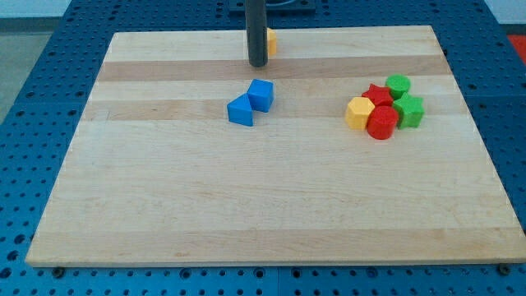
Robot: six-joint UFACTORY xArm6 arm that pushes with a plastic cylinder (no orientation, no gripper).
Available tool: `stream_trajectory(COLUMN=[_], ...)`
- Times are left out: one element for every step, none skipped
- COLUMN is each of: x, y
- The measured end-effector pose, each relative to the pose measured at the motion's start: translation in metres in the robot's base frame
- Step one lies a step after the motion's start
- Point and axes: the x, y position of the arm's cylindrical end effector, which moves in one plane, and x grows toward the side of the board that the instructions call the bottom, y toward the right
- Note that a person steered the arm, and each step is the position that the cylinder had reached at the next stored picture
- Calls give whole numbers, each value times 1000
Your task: Move the blue cube and the blue triangle to the top center
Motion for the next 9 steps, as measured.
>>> stream_trajectory(x=[41, 79, 112, 144, 160, 160, 151, 131, 105], y=[14, 21, 17, 10, -12, -44, -56, -56, -56])
